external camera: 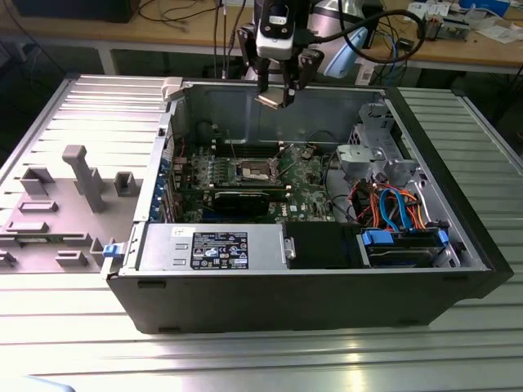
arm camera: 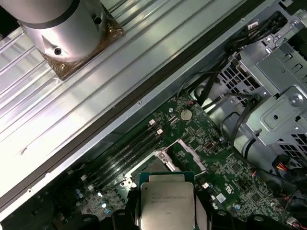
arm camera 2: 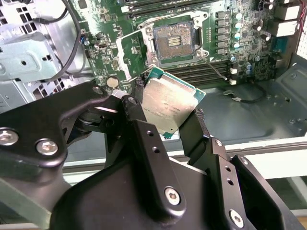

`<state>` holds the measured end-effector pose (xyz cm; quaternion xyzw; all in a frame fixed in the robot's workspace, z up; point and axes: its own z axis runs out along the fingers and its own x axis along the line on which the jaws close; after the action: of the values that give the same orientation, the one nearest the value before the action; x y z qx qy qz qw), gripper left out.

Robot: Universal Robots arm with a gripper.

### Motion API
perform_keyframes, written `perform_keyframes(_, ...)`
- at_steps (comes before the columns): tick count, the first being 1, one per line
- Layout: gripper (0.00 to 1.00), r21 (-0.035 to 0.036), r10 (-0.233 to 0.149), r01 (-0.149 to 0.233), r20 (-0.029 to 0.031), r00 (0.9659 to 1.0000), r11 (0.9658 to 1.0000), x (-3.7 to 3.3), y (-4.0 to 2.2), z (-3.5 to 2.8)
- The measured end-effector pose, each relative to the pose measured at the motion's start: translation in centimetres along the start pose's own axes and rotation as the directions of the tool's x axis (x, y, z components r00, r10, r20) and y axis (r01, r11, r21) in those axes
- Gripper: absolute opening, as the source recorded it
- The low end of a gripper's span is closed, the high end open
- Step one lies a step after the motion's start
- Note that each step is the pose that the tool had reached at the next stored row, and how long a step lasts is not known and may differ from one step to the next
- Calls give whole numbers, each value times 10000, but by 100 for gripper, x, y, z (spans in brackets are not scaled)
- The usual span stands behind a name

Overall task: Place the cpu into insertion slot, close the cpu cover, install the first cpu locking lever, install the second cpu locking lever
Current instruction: 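Place the cpu into insertion slot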

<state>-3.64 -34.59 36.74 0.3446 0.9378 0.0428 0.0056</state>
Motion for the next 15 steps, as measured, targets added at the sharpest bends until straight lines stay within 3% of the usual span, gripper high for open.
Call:
perform_keyframes(2,55,-3,243,-243,20,9997,9997,0,0,1)
perform_keyframes(15,55,-4,258,-258,21,9997,9997,0,0,1)
